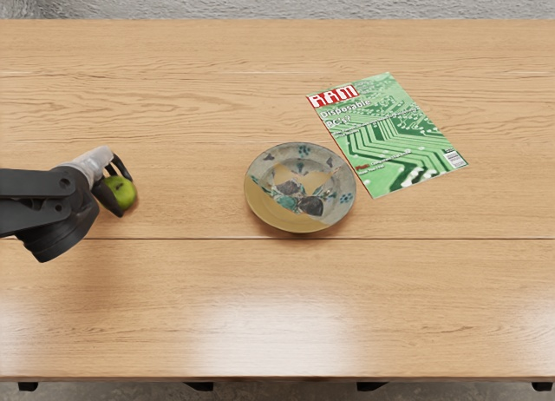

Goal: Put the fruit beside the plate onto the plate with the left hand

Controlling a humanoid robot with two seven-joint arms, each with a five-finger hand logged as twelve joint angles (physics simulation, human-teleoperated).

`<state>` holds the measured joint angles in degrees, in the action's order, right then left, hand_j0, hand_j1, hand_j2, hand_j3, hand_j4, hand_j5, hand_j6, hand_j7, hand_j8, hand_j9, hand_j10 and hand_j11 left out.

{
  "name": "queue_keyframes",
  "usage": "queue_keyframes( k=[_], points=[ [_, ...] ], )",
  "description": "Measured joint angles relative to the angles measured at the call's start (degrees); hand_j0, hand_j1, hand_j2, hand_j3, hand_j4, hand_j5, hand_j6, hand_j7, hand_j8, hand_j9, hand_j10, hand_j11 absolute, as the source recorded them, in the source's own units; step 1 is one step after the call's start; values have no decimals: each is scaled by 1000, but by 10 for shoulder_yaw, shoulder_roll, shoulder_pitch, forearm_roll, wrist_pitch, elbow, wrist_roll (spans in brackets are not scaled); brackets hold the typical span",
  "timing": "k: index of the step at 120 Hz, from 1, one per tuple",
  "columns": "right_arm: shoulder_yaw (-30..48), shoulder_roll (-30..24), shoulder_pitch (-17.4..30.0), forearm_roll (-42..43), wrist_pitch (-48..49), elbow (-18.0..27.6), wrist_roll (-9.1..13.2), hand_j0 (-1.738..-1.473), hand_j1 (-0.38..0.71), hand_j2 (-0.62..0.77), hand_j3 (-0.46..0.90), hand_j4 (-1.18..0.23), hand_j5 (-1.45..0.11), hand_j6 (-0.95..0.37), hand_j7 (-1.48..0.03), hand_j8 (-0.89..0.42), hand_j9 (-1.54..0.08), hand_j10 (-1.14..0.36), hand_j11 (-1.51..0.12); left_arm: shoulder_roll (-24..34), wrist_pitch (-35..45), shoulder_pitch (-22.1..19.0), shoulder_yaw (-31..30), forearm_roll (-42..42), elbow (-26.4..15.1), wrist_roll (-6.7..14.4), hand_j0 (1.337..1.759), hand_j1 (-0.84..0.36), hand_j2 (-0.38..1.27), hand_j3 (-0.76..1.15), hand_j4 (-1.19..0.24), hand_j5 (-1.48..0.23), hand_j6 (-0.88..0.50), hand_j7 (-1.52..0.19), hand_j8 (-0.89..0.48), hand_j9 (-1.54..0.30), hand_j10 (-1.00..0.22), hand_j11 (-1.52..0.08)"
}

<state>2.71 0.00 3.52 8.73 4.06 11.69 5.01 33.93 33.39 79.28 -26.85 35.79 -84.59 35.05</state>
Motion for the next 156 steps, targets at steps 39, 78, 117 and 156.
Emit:
queue_keyframes(
  k=[39, 78, 117, 156],
  points=[
    [0, 0, 0, 0, 0, 0, 0, -1658, -327, -4, 0, -19, -24, -18, -24, -18, -24, -18, -24, 21, -8, 0, 141, -83, -1, 0, 1653, -281, 336, 0, -564, -881, -363, -890, -396, -889, -651, -890],
    [-1, 0, 0, 0, 0, 0, 0, -1658, -327, -4, 0, -19, -24, -19, -24, -18, -24, -18, -24, 9, -67, 3, 284, -124, -1, 0, 1655, -315, 404, 0, -558, -882, -360, -875, -393, -877, -652, -878],
    [-1, 0, 0, 0, 0, 0, 0, -1658, -327, -4, 0, -19, -24, -18, -24, -18, -24, -18, -24, -83, -176, 2, 349, -128, -1, 0, 1657, -318, 471, 0, -579, -888, -366, -870, -401, -863, -672, -866],
    [-1, 0, 0, 0, 0, 1, 0, -1658, -327, -4, 0, -19, -24, -18, -24, -18, -24, -18, -24, -165, -185, -14, 347, -118, 71, -1, 1657, -326, 528, 0, -617, -896, -398, -872, -412, -861, -653, -865]
  ],
)
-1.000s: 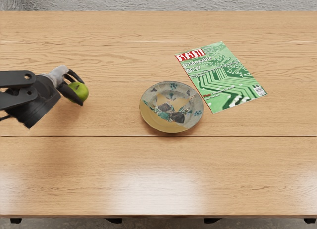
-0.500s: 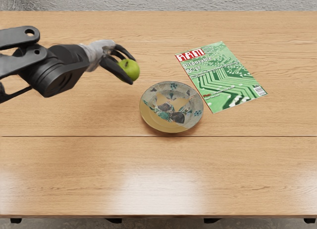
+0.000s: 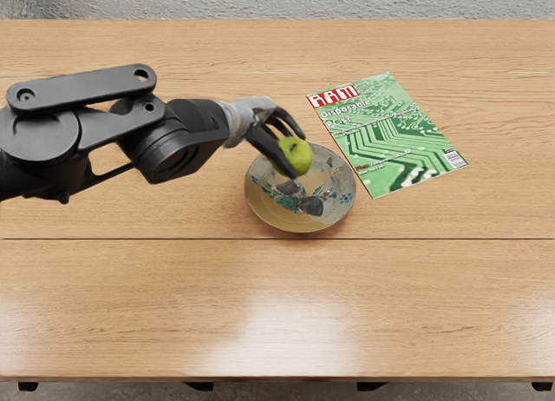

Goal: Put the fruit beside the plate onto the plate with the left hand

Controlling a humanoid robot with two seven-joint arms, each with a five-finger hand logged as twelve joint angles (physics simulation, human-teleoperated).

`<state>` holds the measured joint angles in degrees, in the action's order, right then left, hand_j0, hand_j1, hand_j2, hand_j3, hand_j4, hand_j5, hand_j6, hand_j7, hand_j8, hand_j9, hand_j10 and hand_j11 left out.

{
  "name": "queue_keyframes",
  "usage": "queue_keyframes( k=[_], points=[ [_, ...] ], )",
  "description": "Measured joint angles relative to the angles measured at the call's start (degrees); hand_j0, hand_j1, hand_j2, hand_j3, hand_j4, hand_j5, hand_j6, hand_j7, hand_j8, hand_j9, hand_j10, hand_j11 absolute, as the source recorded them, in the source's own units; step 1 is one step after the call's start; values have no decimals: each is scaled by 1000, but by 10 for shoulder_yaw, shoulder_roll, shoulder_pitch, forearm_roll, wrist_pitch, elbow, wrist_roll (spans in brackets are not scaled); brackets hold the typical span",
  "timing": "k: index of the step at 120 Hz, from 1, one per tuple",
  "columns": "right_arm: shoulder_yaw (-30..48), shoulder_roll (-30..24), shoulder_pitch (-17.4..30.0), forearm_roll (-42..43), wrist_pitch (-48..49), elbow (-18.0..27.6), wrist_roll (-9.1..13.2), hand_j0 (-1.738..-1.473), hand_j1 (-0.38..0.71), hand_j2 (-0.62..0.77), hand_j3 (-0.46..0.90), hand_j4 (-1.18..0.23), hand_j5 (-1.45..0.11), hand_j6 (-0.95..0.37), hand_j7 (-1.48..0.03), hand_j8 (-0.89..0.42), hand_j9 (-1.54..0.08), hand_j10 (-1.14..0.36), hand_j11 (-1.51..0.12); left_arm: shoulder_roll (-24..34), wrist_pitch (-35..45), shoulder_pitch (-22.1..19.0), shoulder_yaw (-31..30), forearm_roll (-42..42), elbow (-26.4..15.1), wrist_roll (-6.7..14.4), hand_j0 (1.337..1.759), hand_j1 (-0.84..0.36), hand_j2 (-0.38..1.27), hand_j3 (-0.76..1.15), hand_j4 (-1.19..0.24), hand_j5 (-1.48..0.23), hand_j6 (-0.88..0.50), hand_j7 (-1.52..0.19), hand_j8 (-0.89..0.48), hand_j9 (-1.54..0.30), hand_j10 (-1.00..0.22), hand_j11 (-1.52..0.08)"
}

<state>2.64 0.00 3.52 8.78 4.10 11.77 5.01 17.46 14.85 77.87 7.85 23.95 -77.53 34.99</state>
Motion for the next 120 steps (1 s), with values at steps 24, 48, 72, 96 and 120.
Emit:
queue_keyframes(
  k=[24, 48, 72, 96, 120],
  points=[
    [0, 0, 0, 0, 0, 0, 0, -1658, -327, -4, 0, -19, -24, -18, -24, -18, -24, -18, -24, -8, 0, -9, -4, 3, 20, 0, 1657, -323, 522, 0, -637, -884, -403, -871, -419, -864, -653, -867],
    [0, 0, 0, 0, 0, 0, 0, -1658, -327, -4, 0, -19, -24, -18, -24, -18, -24, -18, -24, -8, -1, -3, -24, 12, 23, 0, 1658, -106, 263, 0, -414, -561, -314, -556, -320, -553, -420, -554],
    [0, 0, 0, 0, 0, 0, 0, -1658, -327, -4, 0, -19, -24, -19, -24, -19, -24, -19, -24, 30, -22, 5, -8, 11, 22, 0, 1658, 82, 116, 0, -237, -316, -199, -313, -202, -312, -239, -313],
    [0, 0, 0, 0, 0, 0, 0, -1658, -327, -4, 0, -19, -24, -19, -24, -19, -24, -19, -24, 130, -275, -37, 85, -57, 22, 0, 1658, 184, 55, 0, -144, -189, -130, -188, -131, -188, -144, -188],
    [0, 0, 0, 0, 0, 0, 0, -1658, -327, -4, 0, -19, -24, -18, -24, -18, -24, -18, -24, 242, -462, -45, 120, -124, 23, 0, 1658, 283, 22, 0, -58, -76, -53, -75, -54, -75, -58, -75]
  ],
)
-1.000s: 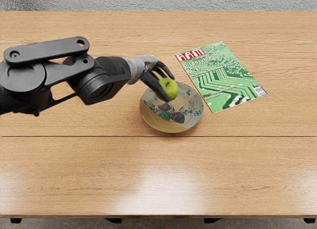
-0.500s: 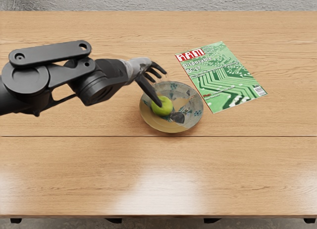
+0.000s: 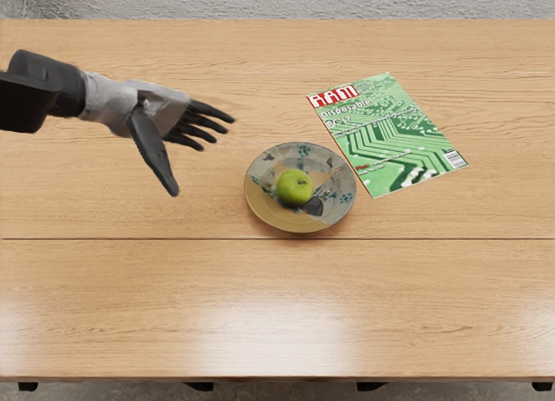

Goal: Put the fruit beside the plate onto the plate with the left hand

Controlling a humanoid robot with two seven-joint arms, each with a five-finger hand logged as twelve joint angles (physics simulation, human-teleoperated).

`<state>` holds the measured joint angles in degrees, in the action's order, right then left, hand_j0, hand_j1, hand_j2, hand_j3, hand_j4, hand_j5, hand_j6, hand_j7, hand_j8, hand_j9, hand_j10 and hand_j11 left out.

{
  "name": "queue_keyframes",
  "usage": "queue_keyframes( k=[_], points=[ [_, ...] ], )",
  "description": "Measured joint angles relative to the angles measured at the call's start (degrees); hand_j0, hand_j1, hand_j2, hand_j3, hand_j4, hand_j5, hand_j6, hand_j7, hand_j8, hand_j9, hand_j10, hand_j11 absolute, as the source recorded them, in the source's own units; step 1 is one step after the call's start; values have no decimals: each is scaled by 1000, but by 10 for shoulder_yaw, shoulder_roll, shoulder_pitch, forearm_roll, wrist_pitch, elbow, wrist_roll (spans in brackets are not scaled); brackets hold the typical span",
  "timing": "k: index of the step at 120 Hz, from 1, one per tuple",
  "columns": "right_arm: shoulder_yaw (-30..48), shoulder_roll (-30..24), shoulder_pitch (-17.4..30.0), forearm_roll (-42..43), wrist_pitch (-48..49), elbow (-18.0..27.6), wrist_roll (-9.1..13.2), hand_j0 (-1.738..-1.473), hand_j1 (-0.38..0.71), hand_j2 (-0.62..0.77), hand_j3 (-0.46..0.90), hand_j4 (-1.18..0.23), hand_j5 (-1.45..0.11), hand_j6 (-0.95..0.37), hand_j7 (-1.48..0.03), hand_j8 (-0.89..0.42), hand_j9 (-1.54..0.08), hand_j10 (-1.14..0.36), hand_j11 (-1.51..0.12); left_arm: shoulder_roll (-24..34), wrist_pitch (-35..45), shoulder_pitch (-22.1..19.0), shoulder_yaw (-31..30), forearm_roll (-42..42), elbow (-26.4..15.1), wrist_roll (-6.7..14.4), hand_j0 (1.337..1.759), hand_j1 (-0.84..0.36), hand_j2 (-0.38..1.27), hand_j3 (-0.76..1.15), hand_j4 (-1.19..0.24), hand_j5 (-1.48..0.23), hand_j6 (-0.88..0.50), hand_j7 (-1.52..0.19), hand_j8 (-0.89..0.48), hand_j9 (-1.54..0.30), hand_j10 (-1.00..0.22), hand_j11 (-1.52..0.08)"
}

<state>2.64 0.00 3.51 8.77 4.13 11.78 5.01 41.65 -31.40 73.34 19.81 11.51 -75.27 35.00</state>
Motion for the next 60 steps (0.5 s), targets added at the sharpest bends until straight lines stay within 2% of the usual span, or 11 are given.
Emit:
queue_keyframes(
  k=[16, 24, 60],
  points=[
    [0, 0, 0, 0, 0, 0, 0, -1658, -327, -4, 0, -19, -24, -19, -24, -19, -24, -19, -24, 59, -26, -25, 8, -26, 0, 0, 1658, 313, 12, 0, -33, -42, -31, -42, -31, -42, -33, -42],
    [0, 0, 0, 0, 0, 0, 0, -1658, -327, -4, 0, -19, -24, -18, -24, -18, -24, -18, -24, 65, -31, -44, 15, -41, 0, 0, 1658, 322, 9, 0, -25, -31, -23, -31, -23, -31, -25, -31],
    [0, 0, 0, 0, 0, 0, 0, -1658, -327, -4, 0, -19, -24, -19, -24, -18, -24, -18, -24, 172, -36, -72, 22, -99, 1, 0, 1658, 342, 2, 0, -8, -8, -7, -8, -7, -8, -7, -8]
  ],
)
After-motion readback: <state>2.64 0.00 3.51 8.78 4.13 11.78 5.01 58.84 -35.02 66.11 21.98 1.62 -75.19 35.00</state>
